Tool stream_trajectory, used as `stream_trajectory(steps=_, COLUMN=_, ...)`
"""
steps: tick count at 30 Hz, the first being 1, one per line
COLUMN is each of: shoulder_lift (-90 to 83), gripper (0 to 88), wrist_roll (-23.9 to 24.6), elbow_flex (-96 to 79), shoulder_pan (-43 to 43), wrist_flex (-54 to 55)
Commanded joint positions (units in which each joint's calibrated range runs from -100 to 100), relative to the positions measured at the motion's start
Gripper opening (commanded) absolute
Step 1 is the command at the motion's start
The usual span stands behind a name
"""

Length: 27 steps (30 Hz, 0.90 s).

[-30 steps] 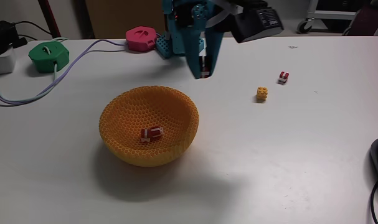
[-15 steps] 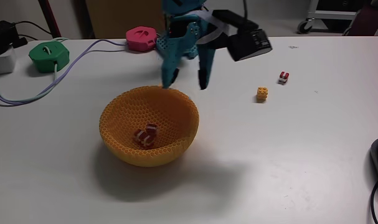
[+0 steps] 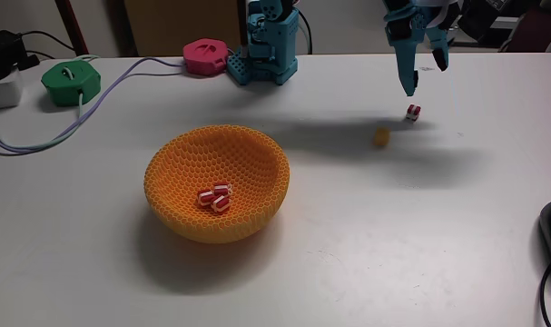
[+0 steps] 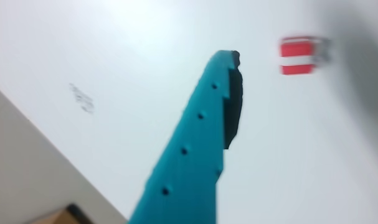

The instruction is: Place cube pieces into the yellow basket

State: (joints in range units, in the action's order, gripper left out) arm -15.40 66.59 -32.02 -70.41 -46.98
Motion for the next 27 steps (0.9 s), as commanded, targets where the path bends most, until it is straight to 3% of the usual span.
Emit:
stream_trajectory(steps=1, shoulder_lift=3.5, gripper=42.0, wrist_roll=1.4, elbow_flex=0.2, shoulder_pan=-1.2, wrist_flex=3.4)
stream_trajectory(steps=23, shoulder_lift=16.2, gripper=32.2, wrist_roll=-3.4, elbow_flex=-6.9, shoulder_pan=2.8, wrist_flex=18.3)
stream_trajectory(steps=25, shoulder_lift=17.7, gripper=29.6, wrist_roll=-3.4, elbow_flex=-7.1, shoulder_pan=2.9, wrist_flex=20.4)
stream_trajectory(steps=27, shoulder_lift=18.6, gripper=21.5, wrist_roll=-2.9, elbow_flex=-6.8, shoulder_pan=3.0, wrist_flex=20.8)
